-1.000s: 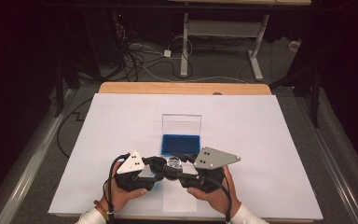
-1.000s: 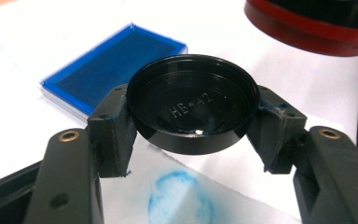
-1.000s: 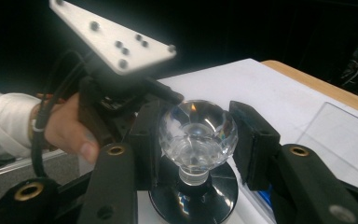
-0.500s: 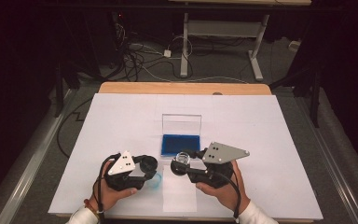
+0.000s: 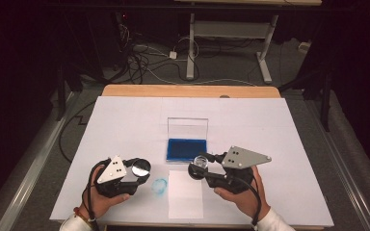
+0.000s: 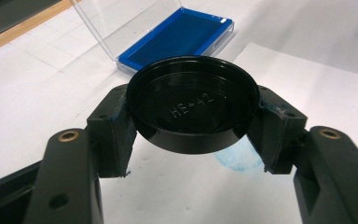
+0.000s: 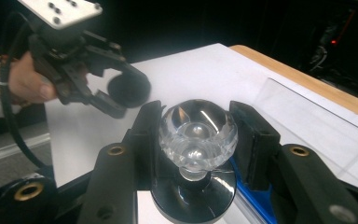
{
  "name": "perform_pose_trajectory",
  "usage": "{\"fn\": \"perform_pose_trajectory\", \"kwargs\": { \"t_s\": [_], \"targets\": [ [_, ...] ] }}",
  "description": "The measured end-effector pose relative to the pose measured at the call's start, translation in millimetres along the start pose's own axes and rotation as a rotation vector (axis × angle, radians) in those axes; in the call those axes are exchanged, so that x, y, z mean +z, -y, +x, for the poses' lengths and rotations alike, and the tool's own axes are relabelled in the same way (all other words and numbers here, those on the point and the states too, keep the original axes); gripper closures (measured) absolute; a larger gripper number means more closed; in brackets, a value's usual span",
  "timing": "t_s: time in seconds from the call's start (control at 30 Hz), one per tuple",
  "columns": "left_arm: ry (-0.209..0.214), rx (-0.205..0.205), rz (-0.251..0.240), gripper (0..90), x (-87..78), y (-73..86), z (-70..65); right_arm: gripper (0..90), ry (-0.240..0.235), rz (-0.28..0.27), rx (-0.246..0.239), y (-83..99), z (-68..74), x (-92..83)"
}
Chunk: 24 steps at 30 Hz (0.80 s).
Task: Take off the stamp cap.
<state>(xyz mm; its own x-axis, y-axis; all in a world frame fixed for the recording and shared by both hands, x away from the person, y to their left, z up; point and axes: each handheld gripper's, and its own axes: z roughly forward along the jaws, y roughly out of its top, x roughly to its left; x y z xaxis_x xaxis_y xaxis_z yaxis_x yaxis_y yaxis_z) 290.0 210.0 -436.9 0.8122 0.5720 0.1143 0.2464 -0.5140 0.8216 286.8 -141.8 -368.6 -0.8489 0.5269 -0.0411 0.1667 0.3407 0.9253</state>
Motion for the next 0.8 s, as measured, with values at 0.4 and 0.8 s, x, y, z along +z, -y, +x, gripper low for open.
{"fn": "perform_pose_trajectory", "kwargs": {
  "t_s": [0.4,0.8],
  "targets": [
    [-0.043,-0.009,0.016,36.9,-12.2,14.2,-0.1,57.0,0.046,0.015,0.008,7.2,-13.3,-16.8],
    [-0.042,-0.032,0.05,36.9,-15.4,32.7,5.6,56.9,0.057,0.04,0.021,10.6,-21.1,-10.6]
  ]
}}
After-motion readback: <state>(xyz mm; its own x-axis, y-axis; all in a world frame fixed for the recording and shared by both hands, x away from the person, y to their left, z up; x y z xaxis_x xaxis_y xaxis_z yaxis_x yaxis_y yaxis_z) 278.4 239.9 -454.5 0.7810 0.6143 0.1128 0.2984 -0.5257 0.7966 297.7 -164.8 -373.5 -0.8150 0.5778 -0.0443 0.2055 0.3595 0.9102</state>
